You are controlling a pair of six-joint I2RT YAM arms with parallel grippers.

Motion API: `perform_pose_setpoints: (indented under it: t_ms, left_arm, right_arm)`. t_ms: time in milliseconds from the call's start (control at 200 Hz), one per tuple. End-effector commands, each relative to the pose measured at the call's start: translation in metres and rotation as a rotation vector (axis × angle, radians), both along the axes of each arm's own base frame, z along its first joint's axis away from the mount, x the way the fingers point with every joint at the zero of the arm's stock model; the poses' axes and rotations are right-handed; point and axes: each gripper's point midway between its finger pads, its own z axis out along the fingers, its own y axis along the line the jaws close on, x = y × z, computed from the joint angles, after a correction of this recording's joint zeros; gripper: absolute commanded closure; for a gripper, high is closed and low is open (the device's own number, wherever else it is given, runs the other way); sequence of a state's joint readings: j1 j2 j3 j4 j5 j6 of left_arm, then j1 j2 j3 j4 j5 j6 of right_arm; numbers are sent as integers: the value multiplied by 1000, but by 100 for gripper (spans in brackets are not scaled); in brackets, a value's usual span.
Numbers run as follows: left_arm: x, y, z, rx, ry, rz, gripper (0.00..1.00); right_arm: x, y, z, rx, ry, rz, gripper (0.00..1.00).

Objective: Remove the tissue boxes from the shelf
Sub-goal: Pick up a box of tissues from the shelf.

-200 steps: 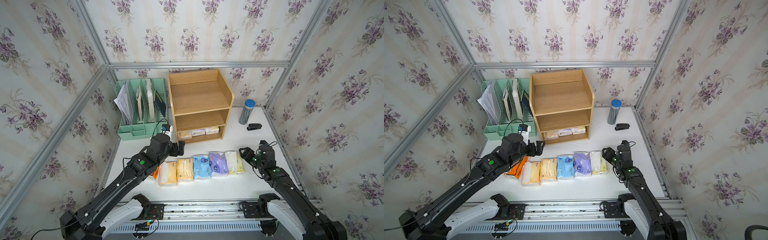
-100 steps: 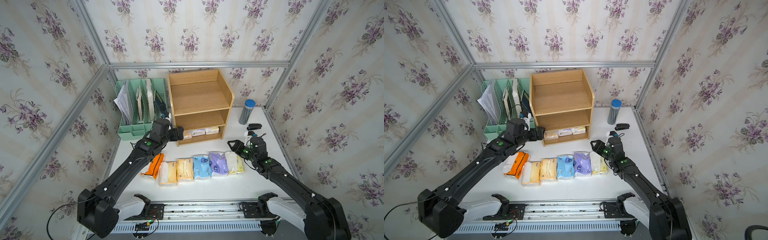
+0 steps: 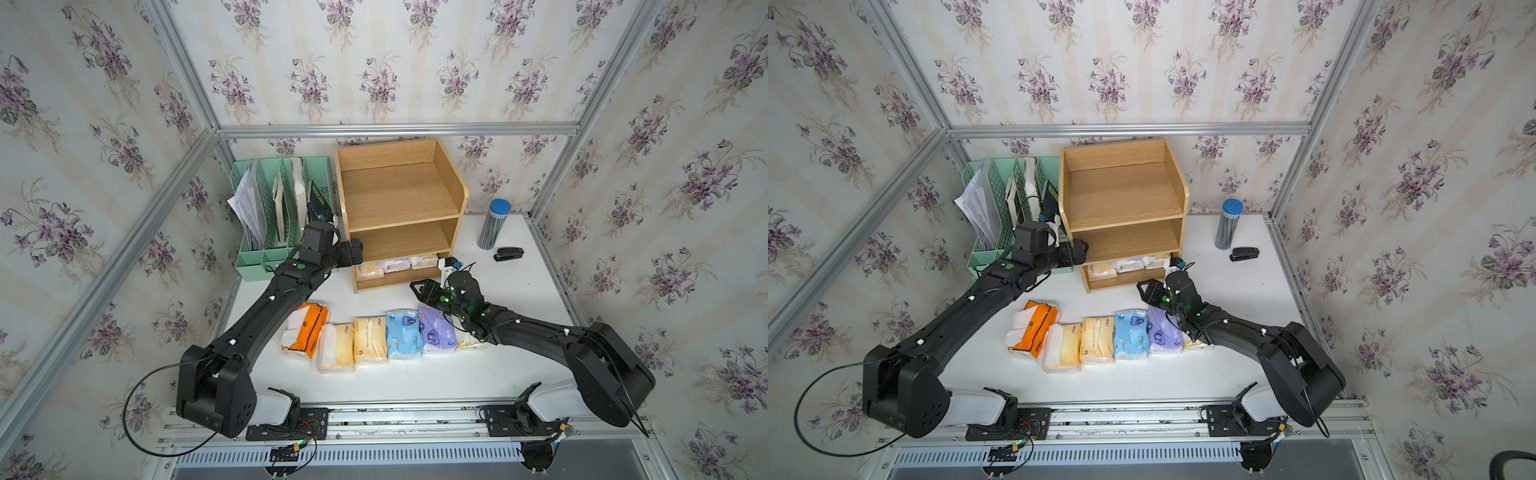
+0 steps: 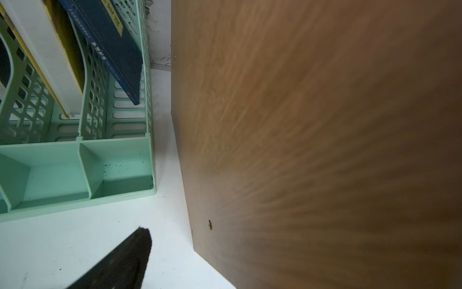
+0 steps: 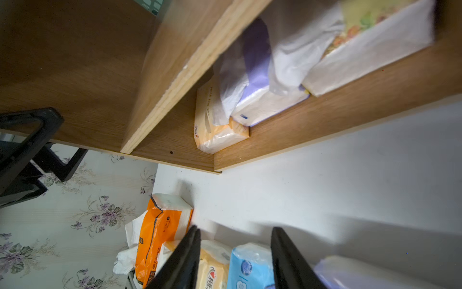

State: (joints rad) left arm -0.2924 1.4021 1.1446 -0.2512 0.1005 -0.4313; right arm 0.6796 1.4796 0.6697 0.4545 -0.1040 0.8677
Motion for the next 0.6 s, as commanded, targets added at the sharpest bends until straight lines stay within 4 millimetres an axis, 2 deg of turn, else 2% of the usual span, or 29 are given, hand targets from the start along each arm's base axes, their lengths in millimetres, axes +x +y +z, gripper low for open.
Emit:
perform_pose_setpoints:
  t_ms: [0, 50, 60, 90, 315, 600]
  left_arm:
    - [6, -8, 12, -64, -39, -40, 1]
    - [7, -9, 16, -66, -48, -43, 1]
    - [11, -10, 7, -61, -26, -43, 1]
    - [14, -10, 3, -57, -15, -48, 1]
    - [29, -16, -2, -74, 14, -83, 1]
    - [35, -19, -9, -66, 25, -107, 1]
  right_arm:
    - [13, 18, 13, 68, -55, -15, 50]
    - [16, 27, 11, 84, -55, -7, 50]
    - [17, 29, 10, 87, -54, -4, 49]
    - [19, 34, 8, 97, -54, 1, 49]
    - [36, 76, -4, 129, -54, 35, 47]
    - [60, 94, -30, 161, -15, -54, 44]
